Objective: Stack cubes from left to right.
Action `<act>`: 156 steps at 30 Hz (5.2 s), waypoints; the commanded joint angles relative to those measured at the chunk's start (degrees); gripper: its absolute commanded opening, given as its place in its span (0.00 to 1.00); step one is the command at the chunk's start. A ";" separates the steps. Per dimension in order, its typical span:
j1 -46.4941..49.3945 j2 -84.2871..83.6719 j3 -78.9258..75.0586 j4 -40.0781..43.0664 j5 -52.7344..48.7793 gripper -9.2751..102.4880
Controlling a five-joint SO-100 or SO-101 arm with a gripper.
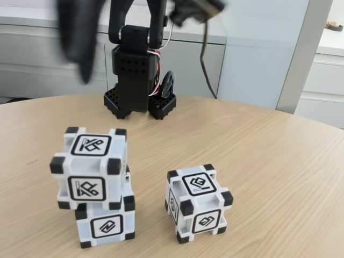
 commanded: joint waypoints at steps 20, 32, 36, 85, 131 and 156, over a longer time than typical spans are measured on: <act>-15.47 -22.41 -1.85 7.29 15.47 0.45; -16.44 -34.45 -2.29 6.77 17.67 0.45; -16.44 -33.66 -2.29 4.66 16.44 0.45; -25.66 -35.68 -4.83 -4.75 10.99 0.42; -25.49 -41.57 -4.83 1.05 11.60 0.38; -23.91 -6.24 -4.66 -0.35 6.15 0.08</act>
